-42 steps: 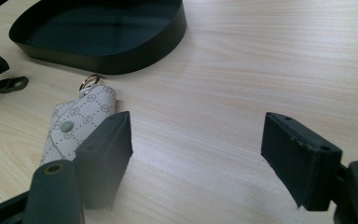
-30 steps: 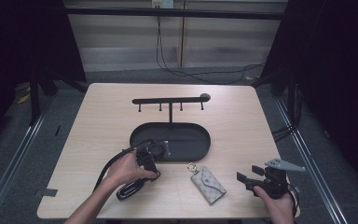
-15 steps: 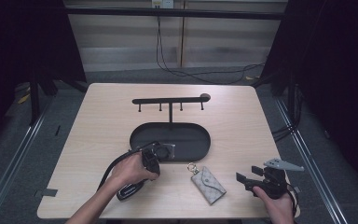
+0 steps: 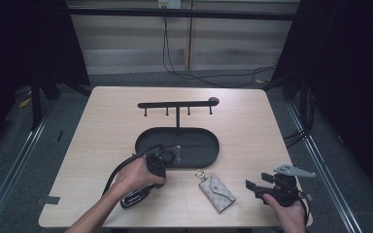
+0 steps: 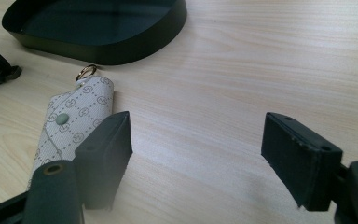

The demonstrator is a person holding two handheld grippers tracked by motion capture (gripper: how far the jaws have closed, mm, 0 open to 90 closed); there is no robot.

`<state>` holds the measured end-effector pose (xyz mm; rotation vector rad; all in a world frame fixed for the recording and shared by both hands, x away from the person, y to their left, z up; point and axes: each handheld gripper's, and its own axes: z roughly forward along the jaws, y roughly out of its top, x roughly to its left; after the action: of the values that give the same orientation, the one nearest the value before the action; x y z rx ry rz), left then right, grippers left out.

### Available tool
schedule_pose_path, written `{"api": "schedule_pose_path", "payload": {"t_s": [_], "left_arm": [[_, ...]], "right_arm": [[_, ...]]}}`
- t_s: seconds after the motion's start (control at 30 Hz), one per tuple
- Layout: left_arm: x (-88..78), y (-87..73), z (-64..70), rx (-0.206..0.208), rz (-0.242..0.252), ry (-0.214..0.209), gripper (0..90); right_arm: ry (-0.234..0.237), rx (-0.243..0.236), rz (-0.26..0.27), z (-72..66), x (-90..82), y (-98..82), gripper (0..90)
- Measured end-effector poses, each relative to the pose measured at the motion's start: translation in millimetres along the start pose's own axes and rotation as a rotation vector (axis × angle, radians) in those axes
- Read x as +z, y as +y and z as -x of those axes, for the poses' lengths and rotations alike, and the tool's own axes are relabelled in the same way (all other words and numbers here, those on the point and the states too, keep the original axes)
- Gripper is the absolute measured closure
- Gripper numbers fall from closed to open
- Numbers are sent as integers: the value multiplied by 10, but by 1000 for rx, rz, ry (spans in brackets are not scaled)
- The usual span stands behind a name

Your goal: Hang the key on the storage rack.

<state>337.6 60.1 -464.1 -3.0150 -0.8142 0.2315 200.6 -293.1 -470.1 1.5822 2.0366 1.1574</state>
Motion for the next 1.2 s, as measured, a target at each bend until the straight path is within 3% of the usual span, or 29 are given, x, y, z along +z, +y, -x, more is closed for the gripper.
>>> {"api": "schedule_pose_path", "payload": {"t_s": [0.13, 0.37, 0.5, 0.63, 0.77, 0.93, 1.2], "left_arm": [[0, -16, -21, 0, -13, -33, 707], [-106, -69, -20, -29, 6, -17, 708], [-332, -153, -28, -34, 32, -7, 709], [-453, -211, -55, -34, 53, 11, 709], [-663, -302, -133, -62, 62, 44, 709], [-905, -409, -225, -99, 110, 37, 709], [-1056, -489, -281, -129, 133, 42, 709]], "right_arm": [[-1, 1, -2, 0, 1, 0, 242], [-2, 2, -2, -1, 1, 0, 242], [-1, 2, -2, 0, 0, 0, 242], [-1, 2, -2, 2, 1, 0, 242], [-3, 2, -3, -1, 1, 0, 242], [-3, 5, -3, 6, 4, 0, 242], [-5, 7, -3, 6, 4, 0, 242]]}}
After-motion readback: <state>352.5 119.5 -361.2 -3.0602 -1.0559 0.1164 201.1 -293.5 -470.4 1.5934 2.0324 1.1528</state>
